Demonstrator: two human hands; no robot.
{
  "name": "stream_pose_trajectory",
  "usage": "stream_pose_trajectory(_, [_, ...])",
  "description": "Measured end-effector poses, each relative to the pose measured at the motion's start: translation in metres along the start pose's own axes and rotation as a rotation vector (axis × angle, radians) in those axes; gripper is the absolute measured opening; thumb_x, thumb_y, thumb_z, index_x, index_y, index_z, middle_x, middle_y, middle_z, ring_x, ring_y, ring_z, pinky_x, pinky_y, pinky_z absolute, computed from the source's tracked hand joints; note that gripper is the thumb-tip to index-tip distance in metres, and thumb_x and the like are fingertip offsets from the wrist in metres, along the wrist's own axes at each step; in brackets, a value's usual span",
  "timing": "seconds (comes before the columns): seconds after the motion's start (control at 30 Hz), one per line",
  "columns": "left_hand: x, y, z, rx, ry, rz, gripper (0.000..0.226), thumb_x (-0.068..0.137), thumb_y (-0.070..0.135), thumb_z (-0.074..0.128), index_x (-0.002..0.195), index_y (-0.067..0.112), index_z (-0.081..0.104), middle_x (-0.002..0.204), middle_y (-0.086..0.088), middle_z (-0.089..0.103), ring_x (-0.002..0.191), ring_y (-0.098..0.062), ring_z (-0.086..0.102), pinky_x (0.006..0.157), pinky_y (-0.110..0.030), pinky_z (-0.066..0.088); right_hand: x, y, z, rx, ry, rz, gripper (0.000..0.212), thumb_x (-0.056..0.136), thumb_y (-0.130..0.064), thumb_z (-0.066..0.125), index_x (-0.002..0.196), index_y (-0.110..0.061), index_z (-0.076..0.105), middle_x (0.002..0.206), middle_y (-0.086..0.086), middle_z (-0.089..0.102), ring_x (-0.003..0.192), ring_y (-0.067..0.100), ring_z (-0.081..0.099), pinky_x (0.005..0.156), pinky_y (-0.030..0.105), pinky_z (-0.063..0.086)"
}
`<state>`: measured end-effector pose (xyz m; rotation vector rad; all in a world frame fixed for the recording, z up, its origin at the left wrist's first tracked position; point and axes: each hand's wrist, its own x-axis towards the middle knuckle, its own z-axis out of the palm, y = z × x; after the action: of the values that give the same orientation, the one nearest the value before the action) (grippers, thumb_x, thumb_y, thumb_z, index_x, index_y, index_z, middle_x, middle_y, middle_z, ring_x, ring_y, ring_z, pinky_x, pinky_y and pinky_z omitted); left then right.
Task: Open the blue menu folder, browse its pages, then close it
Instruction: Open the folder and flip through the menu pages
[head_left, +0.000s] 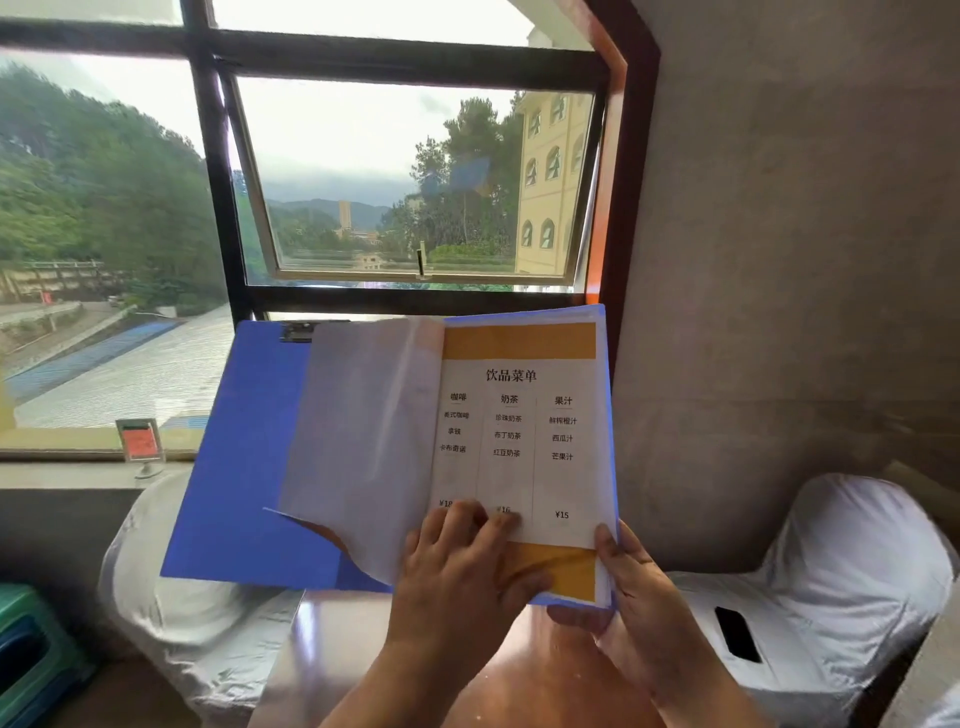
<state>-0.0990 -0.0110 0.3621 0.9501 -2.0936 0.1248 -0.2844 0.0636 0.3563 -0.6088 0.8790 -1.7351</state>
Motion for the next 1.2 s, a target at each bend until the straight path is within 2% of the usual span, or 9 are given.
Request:
stream_pose_trajectory(0.13, [0.004,0.0,0.0,-0.019,0.067,0.061,0.027,0.09,0.055,0.062,0.084,0.029,0.067,0.088,0.01,0.064,0.086,-0.024,0.062,0.072,-0.04,0.055,0.0,-0.001,0.002,-0.044,0.015,-0.023,0.033,0.089,-0.033,0.062,0.117,-0.021,0.075,0.117,0.025,0.074,0.088,0.044,0.075,0.069,0.059,0.06])
stream_pose_trajectory(0.27, [0.008,-0.008,0.001,-0.16,0.131,-0.007,0.016,0.092,0.038,0.064,0.08,0.026,0.063,0.08,0.01,0.065,0.076,-0.021,0.061,0.07,-0.033,0.049,0.001,-0.004,-0.003,-0.032,-0.003,-0.037,0.03,0.092,-0.03,0.058,0.112,-0.018,0.077,0.101,0.02,0.079,0.077,0.039,0.077,0.055,0.051,0.063])
stream_pose_trajectory(0.43, [0.006,-0.026,-0.004,-0.707,0.277,-0.584,0.021,0.095,0.035,0.069,0.08,0.021,0.065,0.062,0.009,0.065,0.057,-0.018,0.054,0.058,-0.025,0.042,0.003,-0.009,-0.012,-0.064,0.048,-0.08,0.028,0.097,-0.031,0.057,0.113,-0.02,0.077,0.101,0.014,0.079,0.075,0.033,0.076,0.049,0.043,0.06])
stream_pose_trajectory(0.53, [0.005,-0.047,-0.004,-1.075,0.371,-0.91,0.03,0.098,0.045,0.063,0.085,0.018,0.064,0.056,0.004,0.063,0.05,-0.017,0.055,0.066,-0.042,0.052,0.006,-0.009,-0.017,-0.069,0.073,-0.097,0.028,0.103,-0.03,0.052,0.112,-0.024,0.077,0.104,0.013,0.08,0.076,0.032,0.077,0.05,0.043,0.06])
stream_pose_trajectory(0.67, [-0.001,-0.063,-0.006,-1.079,0.365,-1.061,0.025,0.103,0.03,0.059,0.101,0.005,0.059,0.072,-0.015,0.063,0.056,-0.027,0.057,0.061,-0.039,0.052,0.007,-0.012,-0.017,-0.061,0.087,-0.101,0.029,0.105,-0.028,0.05,0.106,-0.027,0.08,0.102,0.011,0.081,0.075,0.03,0.078,0.049,0.042,0.061])
stream_pose_trajectory(0.83, [-0.007,-0.052,-0.022,-0.626,0.46,-0.9,0.027,0.092,0.028,0.069,0.085,0.009,0.05,0.071,-0.004,0.054,0.074,-0.038,0.058,0.073,-0.043,0.043,0.007,-0.011,-0.012,-0.049,0.086,-0.092,0.027,0.105,-0.029,0.052,0.114,-0.026,0.077,0.111,0.013,0.079,0.086,0.034,0.078,0.055,0.046,0.062])
stream_pose_trajectory(0.93, [-0.011,-0.031,-0.032,-0.273,0.407,-0.361,0.021,0.091,0.03,0.068,0.079,0.023,0.053,0.069,0.007,0.053,0.063,-0.026,0.058,0.064,-0.039,0.046,0.007,-0.008,-0.008,-0.047,0.085,-0.075,0.028,0.104,-0.033,0.053,0.121,-0.025,0.074,0.125,0.017,0.073,0.105,0.042,0.074,0.068,0.053,0.064])
stream_pose_trajectory(1.03, [-0.005,-0.015,-0.02,-0.105,0.145,0.076,0.028,0.088,0.05,0.069,0.099,0.025,0.072,0.091,0.006,0.064,0.086,-0.023,0.064,0.079,-0.037,0.053,0.006,-0.004,0.002,-0.042,0.063,-0.05,0.031,0.1,-0.034,0.055,0.123,-0.022,0.072,0.129,0.022,0.07,0.107,0.047,0.072,0.067,0.055,0.063])
stream_pose_trajectory(1.2, [0.003,-0.003,-0.005,0.032,-0.002,-0.002,0.062,0.076,0.078,0.061,0.12,0.035,0.068,0.104,0.012,0.061,0.098,-0.019,0.06,0.08,-0.038,0.056,0.003,-0.007,0.008,-0.056,0.009,-0.052,0.036,0.096,-0.035,0.055,0.126,-0.02,0.069,0.124,0.023,0.071,0.098,0.046,0.072,0.062,0.052,0.064])
